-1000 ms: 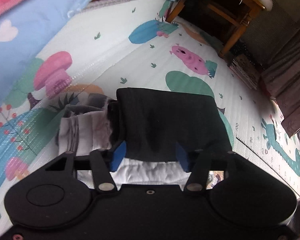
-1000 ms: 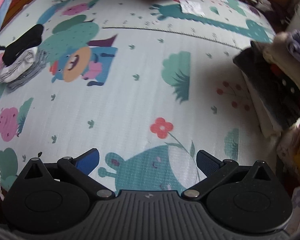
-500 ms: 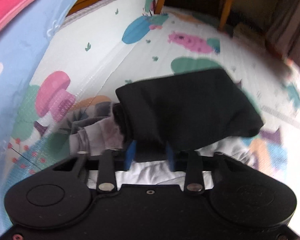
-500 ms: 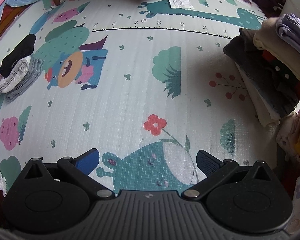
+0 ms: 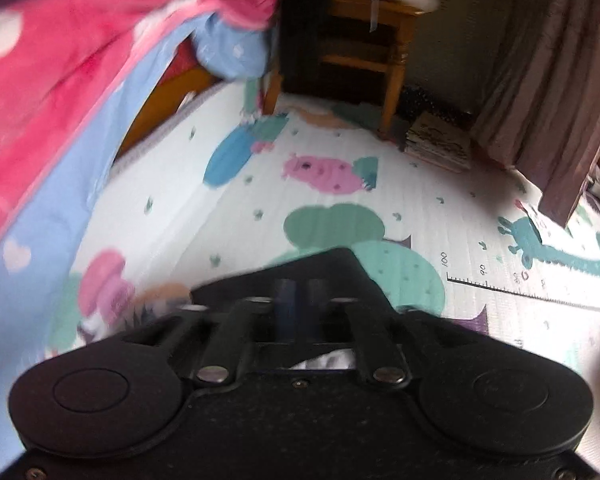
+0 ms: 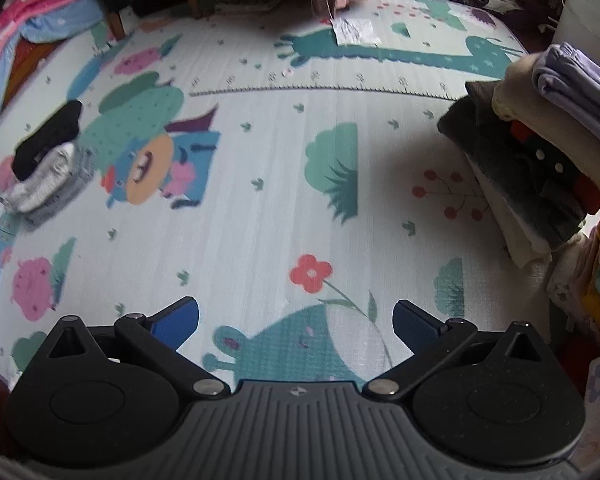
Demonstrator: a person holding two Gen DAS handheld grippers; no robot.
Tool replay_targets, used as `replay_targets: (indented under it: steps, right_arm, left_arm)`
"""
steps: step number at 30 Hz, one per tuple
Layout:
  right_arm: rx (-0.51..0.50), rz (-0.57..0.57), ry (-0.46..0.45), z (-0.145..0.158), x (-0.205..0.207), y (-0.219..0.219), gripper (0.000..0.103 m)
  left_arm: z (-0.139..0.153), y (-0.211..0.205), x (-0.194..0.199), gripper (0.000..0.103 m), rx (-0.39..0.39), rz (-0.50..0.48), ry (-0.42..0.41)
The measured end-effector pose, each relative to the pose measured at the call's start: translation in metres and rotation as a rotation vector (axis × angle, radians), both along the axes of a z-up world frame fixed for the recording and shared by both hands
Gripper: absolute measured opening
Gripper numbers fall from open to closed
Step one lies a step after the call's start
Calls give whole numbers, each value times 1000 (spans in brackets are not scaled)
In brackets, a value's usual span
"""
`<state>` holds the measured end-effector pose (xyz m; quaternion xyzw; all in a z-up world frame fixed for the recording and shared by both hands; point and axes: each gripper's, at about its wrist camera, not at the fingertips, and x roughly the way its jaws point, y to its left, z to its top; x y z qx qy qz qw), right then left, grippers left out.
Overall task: Fold clothes
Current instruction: 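Lift the black garment with the left tool and carry it across the mat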
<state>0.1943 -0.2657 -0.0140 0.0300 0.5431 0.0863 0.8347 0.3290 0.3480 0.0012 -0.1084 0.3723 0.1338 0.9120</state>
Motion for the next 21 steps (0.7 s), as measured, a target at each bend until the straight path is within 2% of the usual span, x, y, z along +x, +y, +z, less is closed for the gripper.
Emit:
replay_targets:
  steps: [1,2,6,14,15,16,17,18,21]
  right_arm:
    - [11,5,-7,4,-2,0,103]
    - [17,13,-15,8,-4,1,103]
    - [18,34,-19,9,-7,-6,103]
    - [59,-49,110,-24,1,-32,103]
    - [64,-55,121,-27,2,-33,103]
    - [67,-58,128,-29,3,-33,103]
    - [68,-58,131,-31,4,-31,103]
    - [65,-55,131,-31,5,-30,103]
    - [58,-43,125,-31,7,-24,103]
  left_arm:
    - [-3,5,-3,70,-2,30,7]
    - [-11,12,-4,72,-18,56,16]
    - [-46,42,-5,71,-90,146,26]
    - [-107,49,20,67,-52,116,109]
    - [-111,46,22,62,-24,103,117]
    - [-115,43,24,51,5,90,125]
    - [-119,39,26,24,33,76,132]
    - [-119,35,27,20,59,64,134]
    - [-106,27,27,18,103,23,99]
